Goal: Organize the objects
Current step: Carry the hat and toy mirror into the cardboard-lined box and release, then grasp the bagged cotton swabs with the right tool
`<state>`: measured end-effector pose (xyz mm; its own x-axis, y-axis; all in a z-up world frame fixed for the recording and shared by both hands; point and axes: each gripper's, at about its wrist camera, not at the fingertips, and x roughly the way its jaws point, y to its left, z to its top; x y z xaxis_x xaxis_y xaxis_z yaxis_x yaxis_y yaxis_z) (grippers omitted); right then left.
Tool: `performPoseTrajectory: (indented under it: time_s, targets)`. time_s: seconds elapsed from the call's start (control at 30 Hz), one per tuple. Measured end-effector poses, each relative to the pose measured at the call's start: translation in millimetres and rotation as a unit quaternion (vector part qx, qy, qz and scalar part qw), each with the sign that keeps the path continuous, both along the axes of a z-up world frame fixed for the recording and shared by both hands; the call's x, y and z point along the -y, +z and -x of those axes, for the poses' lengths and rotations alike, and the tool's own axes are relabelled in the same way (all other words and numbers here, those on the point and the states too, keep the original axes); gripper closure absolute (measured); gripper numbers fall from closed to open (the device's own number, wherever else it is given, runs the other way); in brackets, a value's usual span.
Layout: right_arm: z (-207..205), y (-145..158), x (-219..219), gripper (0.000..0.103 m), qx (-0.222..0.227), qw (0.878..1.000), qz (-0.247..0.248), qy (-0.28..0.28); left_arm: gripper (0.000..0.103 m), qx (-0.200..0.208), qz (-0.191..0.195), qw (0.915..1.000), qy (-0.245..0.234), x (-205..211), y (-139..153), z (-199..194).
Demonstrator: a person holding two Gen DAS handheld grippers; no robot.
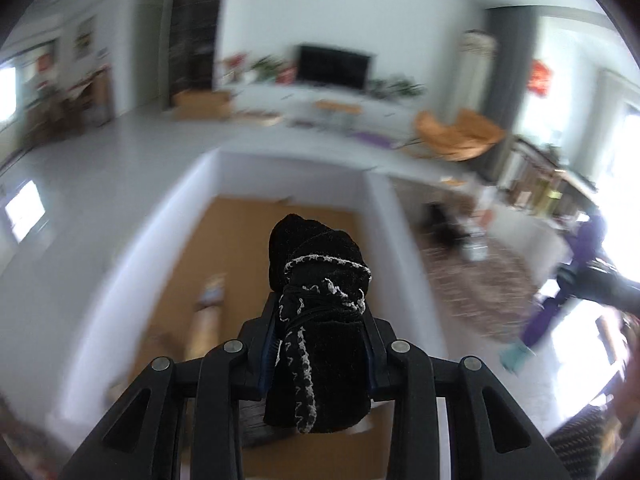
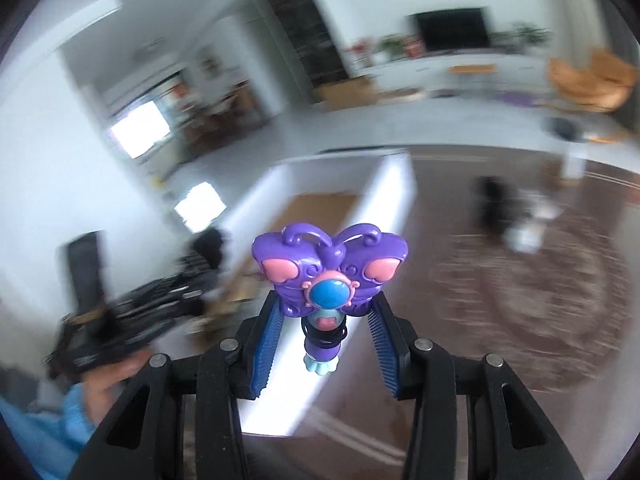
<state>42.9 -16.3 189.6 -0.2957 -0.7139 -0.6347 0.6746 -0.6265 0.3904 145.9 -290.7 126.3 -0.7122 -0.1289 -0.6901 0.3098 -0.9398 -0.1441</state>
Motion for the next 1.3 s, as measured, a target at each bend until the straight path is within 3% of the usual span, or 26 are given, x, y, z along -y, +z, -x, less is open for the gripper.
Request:
performPoseTrajectory:
  time_s: [0.07, 0.17, 0.2, 0.33, 0.37, 0.43, 0.57, 0.63, 0.7, 0.77, 0.8, 0.87, 0.93, 1.0, 1.2, 1.3]
  targets:
    - [-10, -7, 46, 0.059, 0.025, 0.998, 0.004, 0.052, 0.066, 0.028, -0.013, 0.999, 0.032, 21, -13, -4]
    - [-15, -32, 96, 0.052, 0.056, 0.995, -0.028, 0.083, 0.046, 0.094, -0.028, 0.9915, 0.086, 43, -38, -5]
    - [-16, -43, 113, 0.041, 0.065, 0.993, -0.042, 0.09, 0.036, 0.099, -0.033, 0.9901, 0.094, 47, -45, -5]
    - [-9, -58, 132, 0.035, 0.074, 0.994, -0.042, 0.074, 0.029, 0.093, -0.045, 0.9896, 0.1, 44, -54, -7]
    - [-6, -56, 125, 0.032, 0.069, 0.995, -0.028, 0.068, 0.026, 0.091, -0.039, 0.9902, 0.099, 37, -54, -2]
    - [1, -50, 100, 0.014, 0.042, 0.998, -0.012, 0.035, 0.025, 0.087, -0.022, 0.9916, 0.093, 24, -53, 2]
    - [24, -60, 26, 0.005, -0.014, 0.997, -0.018, -0.072, 0.025, 0.057, -0.001, 0.9975, 0.042, -21, -35, 14]
    - [37, -85, -13, 0.005, -0.043, 0.986, -0.072, -0.142, 0.025, 0.04, -0.007, 0.9992, -0.004, -46, -23, 21]
    - [47, -120, -56, 0.005, -0.063, 0.964, -0.152, -0.208, 0.025, 0.025, -0.015, 0.9975, -0.064, -81, -13, 30]
    - [52, -149, -92, 0.005, -0.059, 0.946, -0.197, -0.25, 0.024, 0.014, -0.025, 0.9913, -0.129, -123, -3, 36]
    - [52, -161, -111, 0.005, -0.047, 0.94, -0.205, -0.267, 0.019, 0.013, -0.033, 0.9872, -0.156, -141, -2, 39]
    - [54, -176, -140, 0.005, -0.022, 0.933, -0.209, -0.291, 0.006, 0.022, -0.055, 0.9755, -0.212, -181, -3, 45]
    - [59, -189, -162, 0.005, -0.004, 0.926, -0.207, -0.316, 0.003, 0.037, -0.073, 0.9648, -0.25, -214, -11, 53]
    - [60, -192, -172, 0.005, 0.0, 0.923, -0.204, -0.327, 0.003, 0.054, -0.075, 0.9627, -0.255, -231, -23, 63]
    - [77, -199, -169, 0.004, 0.004, 0.926, -0.208, -0.316, 0.003, 0.127, -0.001, 0.9806, -0.15, -241, -103, 120]
    - [69, -200, -172, 0.0, -0.002, 0.924, -0.225, -0.31, 0.0, 0.214, 0.014, 0.9694, -0.119, -232, -141, 149]
